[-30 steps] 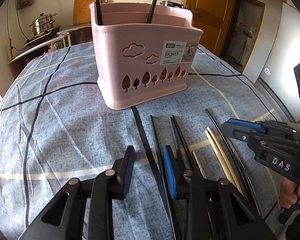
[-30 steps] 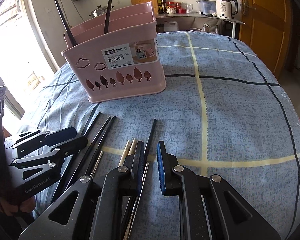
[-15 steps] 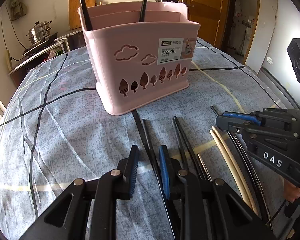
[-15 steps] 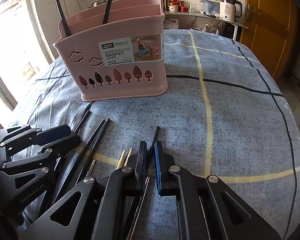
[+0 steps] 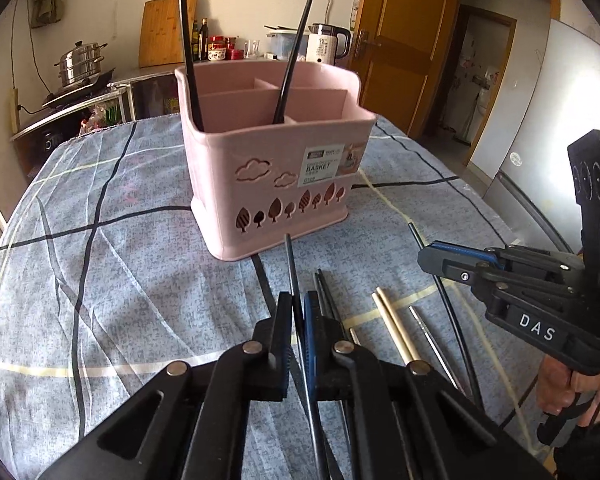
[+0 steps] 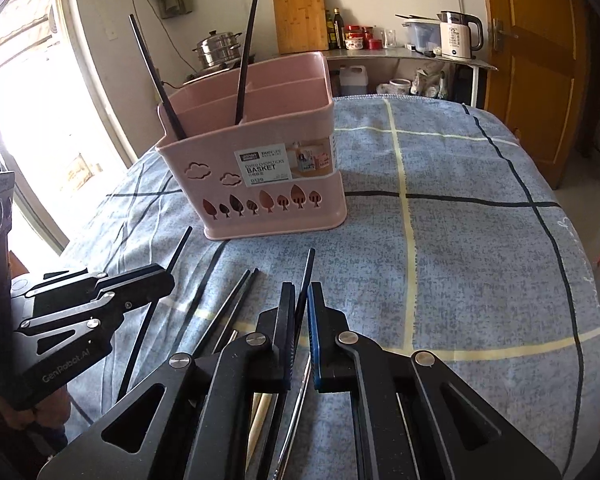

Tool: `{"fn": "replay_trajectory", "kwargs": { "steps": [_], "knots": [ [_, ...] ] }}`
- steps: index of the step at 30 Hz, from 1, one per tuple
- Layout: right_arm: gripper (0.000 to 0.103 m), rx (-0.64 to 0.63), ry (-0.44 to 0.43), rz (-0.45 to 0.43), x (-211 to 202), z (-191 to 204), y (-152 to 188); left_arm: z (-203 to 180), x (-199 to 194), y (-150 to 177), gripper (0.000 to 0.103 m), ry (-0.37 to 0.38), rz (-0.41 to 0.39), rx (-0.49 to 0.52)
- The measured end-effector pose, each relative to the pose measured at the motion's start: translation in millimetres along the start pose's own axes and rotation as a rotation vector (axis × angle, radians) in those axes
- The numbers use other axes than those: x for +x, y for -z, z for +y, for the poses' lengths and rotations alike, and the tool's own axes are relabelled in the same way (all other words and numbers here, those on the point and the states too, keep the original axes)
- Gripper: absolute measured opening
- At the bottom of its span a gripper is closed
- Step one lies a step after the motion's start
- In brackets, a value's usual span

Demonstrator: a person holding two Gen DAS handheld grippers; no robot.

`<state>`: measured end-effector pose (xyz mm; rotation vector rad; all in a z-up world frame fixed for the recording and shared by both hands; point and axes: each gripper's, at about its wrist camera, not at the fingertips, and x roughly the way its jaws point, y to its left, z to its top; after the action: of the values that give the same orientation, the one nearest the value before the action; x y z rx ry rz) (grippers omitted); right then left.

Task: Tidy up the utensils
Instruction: 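Lift the black chopsticks with both tools and lower them into the pink basket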

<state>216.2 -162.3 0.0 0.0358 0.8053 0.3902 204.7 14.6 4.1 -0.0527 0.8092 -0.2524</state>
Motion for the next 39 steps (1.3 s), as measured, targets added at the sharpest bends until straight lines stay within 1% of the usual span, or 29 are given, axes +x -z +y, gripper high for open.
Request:
{"fn": "replay_trajectory", "kwargs": {
  "steps": [10,17,25,28,34,39],
  "knots": [
    [0.005,-0.010,-0.029,-0.117,-38.5,8.0,-23.3,1.5,-47.9,-22.8,0.005,0.044,-0.114,-0.006],
    [0.005,-0.026,-0.027,-0.215,-67.8,11.2,-41.5,5.4,-77.8,-40.9,0.005,0.043,-0.206,0.008],
    [0.004,-0.051,-0.014,-0.304,-95.5,15.2,-59.1,6.3,-96.2,-58.1,0.005,0.031,-0.278,0.028],
    [0.004,-0.058,-0.010,-0.315,-99.0,15.4,-60.2,6.6,-98.9,-61.2,0.005,0.029,-0.288,0.029],
    [0.004,-0.055,-0.013,-0.317,-101.4,16.8,-57.1,8.6,-94.9,-57.5,0.005,0.028,-0.266,0.016],
    [0.004,-0.076,-0.012,-0.338,-109.7,20.9,-60.5,6.2,-96.8,-57.1,0.005,0.024,-0.269,0.022]
  ]
}}
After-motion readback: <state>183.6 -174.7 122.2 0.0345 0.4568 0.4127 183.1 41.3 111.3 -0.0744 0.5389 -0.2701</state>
